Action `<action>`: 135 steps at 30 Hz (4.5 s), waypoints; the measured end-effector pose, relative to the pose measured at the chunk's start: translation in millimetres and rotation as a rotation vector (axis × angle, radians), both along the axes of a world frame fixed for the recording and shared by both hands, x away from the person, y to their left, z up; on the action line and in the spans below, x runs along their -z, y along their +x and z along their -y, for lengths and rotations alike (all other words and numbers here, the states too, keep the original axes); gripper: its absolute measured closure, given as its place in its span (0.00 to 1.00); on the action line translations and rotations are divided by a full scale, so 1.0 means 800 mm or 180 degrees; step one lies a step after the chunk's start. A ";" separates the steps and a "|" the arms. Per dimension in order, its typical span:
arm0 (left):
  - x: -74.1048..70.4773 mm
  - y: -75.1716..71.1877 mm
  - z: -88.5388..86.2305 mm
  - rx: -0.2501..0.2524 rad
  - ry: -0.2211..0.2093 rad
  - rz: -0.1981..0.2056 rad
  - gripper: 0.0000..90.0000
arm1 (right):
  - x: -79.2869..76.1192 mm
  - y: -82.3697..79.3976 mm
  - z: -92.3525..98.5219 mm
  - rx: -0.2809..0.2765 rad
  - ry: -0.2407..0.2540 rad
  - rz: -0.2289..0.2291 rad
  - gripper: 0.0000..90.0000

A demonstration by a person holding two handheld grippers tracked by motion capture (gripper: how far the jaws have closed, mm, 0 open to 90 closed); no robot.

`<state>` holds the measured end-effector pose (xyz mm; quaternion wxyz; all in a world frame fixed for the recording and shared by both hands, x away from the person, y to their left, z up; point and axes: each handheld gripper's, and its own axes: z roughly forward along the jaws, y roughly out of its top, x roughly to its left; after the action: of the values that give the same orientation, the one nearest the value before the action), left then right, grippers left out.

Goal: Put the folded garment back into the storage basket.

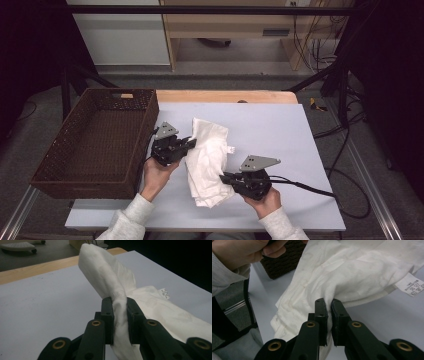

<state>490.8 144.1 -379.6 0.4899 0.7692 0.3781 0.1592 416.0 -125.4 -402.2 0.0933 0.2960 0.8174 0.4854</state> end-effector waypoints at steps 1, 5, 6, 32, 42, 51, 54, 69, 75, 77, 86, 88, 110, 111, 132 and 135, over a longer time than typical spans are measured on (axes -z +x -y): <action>-0.001 0.000 0.000 -0.0002 0.0011 0.0008 0.88 | 0.000 0.000 0.000 0.0000 0.0000 0.0000 0.95; -0.004 0.000 -0.001 -0.0007 -0.0013 0.0016 0.88 | -0.002 0.001 -0.002 -0.0012 0.0034 0.0006 0.95; -0.005 0.000 -0.001 -0.0010 -0.0015 0.0021 0.88 | -0.002 0.001 -0.002 -0.0012 0.0034 0.0006 0.95; -0.030 -0.001 -0.014 -0.0037 -0.0035 0.0049 0.88 | -0.019 0.003 -0.008 -0.0036 0.0143 0.0105 0.95; -0.047 -0.002 -0.019 -0.0056 0.0016 0.0101 0.88 | -0.032 0.003 -0.011 -0.0050 0.0190 0.0168 0.95; -0.065 -0.001 -0.032 -0.0118 0.0069 0.0169 0.88 | -0.044 0.008 -0.024 -0.0083 0.0235 0.0233 0.95; -0.070 -0.001 -0.038 -0.0143 0.0070 0.0172 0.88 | -0.047 0.010 -0.029 -0.0108 0.0265 0.0243 0.95; -0.084 0.000 -0.068 -0.0239 0.0044 0.0177 0.88 | -0.064 0.018 -0.061 -0.0216 0.0286 0.0322 0.95; -0.091 0.000 -0.079 -0.0273 0.0025 0.0188 0.88 | -0.070 0.022 -0.068 -0.0241 0.0350 0.0328 0.95; -0.094 0.000 -0.083 -0.0285 0.0033 0.0192 0.88 | -0.071 0.023 -0.069 -0.0241 0.0347 0.0332 0.95; -0.104 0.001 -0.094 -0.0330 0.0046 0.0213 0.88 | -0.076 0.028 -0.082 -0.0289 0.0377 0.0345 0.95; -0.105 0.001 -0.097 -0.0335 0.0040 0.0219 0.88 | -0.076 0.030 -0.083 -0.0288 0.0381 0.0340 0.95; -0.114 0.001 -0.133 -0.0476 0.0033 0.0254 0.88 | -0.088 0.043 -0.117 -0.0415 0.0383 0.0363 0.95; -0.114 0.001 -0.134 -0.0488 0.0042 0.0254 0.88 | -0.088 0.045 -0.121 -0.0426 0.0403 0.0355 0.95; -0.119 0.003 -0.174 -0.0653 -0.0029 0.0267 0.88 | -0.090 0.057 -0.159 -0.0488 0.0413 0.0379 0.95; -0.118 0.004 -0.180 -0.0680 -0.0044 0.0267 0.88 | -0.091 0.059 -0.165 -0.0501 0.0427 0.0374 0.95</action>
<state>493.9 287.8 -284.9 0.4907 0.7138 0.4383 0.2400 463.2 6.9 -329.3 0.0826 0.2075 0.7969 0.5613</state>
